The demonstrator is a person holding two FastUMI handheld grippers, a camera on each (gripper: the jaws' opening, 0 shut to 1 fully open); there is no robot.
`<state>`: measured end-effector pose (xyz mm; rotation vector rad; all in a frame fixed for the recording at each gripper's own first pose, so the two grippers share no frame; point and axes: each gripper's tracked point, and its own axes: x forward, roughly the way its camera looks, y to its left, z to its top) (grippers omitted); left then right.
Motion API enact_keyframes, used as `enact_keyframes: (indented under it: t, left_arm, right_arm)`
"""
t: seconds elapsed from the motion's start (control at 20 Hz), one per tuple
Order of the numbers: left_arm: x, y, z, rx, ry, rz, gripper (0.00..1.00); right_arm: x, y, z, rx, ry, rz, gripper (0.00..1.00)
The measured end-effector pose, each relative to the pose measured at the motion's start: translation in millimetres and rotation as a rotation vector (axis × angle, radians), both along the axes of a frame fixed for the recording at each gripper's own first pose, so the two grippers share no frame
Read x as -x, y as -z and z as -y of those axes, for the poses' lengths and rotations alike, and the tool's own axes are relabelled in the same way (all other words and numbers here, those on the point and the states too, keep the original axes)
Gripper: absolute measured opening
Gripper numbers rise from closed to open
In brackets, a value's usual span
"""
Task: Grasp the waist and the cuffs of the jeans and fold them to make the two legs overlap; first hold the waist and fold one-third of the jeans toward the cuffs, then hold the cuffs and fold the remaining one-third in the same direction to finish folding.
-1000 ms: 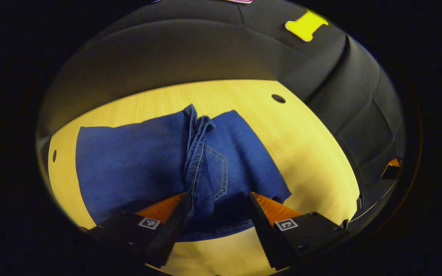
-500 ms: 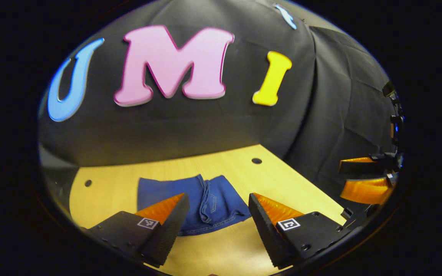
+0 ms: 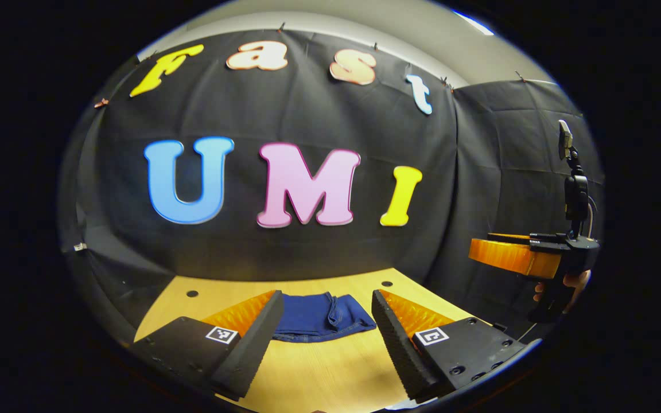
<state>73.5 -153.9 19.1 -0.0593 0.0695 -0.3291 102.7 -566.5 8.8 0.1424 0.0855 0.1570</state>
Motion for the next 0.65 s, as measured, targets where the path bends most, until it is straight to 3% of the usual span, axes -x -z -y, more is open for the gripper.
enact_keyframes:
  t: [0.25,0.3,0.35,0.6,0.65]
  left_arm:
    - [39,-8,-12,0.011,-0.07,0.04,0.96]
    - [42,-10,-12,0.006,-0.079,0.044,0.96]
    - [45,-9,-11,0.0,-0.086,0.042,0.96]
    - [42,-15,-9,0.005,-0.139,0.037,0.96]
    - [41,-16,-5,0.001,-0.142,0.036,0.91]
  right_arm:
    - [41,-41,16,0.062,0.071,0.095,0.97]
    - [44,-47,17,0.078,0.068,0.118,0.9]
    - [51,-54,15,0.094,0.067,0.139,0.97]
    - [61,-68,16,0.137,0.036,0.184,0.95]
    - [63,-68,19,0.137,0.032,0.19,0.97]
